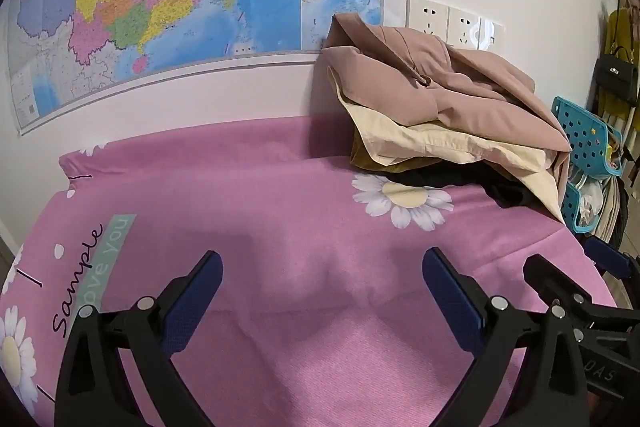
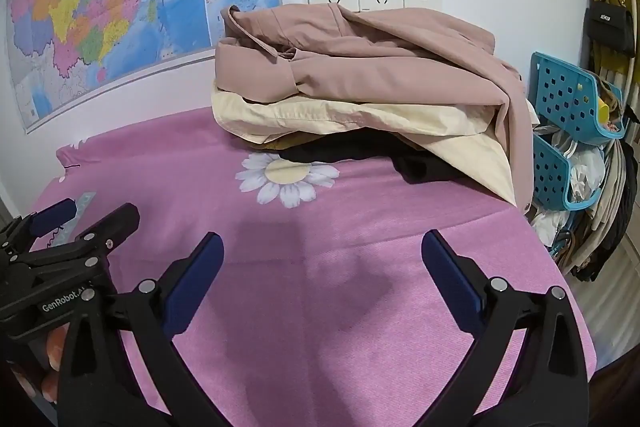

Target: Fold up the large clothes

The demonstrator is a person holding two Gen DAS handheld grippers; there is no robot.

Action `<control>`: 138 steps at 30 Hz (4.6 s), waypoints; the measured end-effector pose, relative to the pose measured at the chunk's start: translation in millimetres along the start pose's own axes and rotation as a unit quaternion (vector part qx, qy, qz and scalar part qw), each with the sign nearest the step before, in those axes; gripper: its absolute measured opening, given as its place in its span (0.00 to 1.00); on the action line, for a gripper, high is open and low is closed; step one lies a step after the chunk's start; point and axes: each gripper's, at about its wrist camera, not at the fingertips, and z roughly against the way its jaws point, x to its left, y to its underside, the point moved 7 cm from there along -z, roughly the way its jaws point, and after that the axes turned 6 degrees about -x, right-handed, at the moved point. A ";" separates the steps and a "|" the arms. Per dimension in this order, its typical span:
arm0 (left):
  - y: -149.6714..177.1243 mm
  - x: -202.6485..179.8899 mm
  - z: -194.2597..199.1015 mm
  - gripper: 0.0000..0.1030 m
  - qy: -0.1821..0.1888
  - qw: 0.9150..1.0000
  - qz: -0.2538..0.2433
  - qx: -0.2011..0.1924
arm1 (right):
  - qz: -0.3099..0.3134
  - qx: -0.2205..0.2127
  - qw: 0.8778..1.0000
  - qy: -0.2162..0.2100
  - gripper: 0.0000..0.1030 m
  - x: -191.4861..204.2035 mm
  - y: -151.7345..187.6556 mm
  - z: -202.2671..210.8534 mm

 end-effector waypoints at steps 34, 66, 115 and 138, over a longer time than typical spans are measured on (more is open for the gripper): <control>-3.1 -5.1 -1.6 0.94 -0.002 1.000 -0.008 -0.010 | 0.000 -0.008 1.000 -0.002 0.95 -0.1 -1.5 -1.8; -21.1 -8.2 -32.1 0.94 0.021 0.999 -0.022 -0.012 | 0.040 -0.027 0.999 -0.008 0.95 -13.4 -33.8 -24.0; -110.6 -22.5 -109.2 0.94 0.109 0.985 -0.084 -0.103 | 0.155 -0.221 0.961 -0.068 0.03 -55.7 -341.9 -8.3; -208.3 -138.8 -22.7 0.11 0.288 0.938 -0.072 -0.179 | 0.133 -0.288 0.948 -0.040 0.02 -90.5 -356.2 131.4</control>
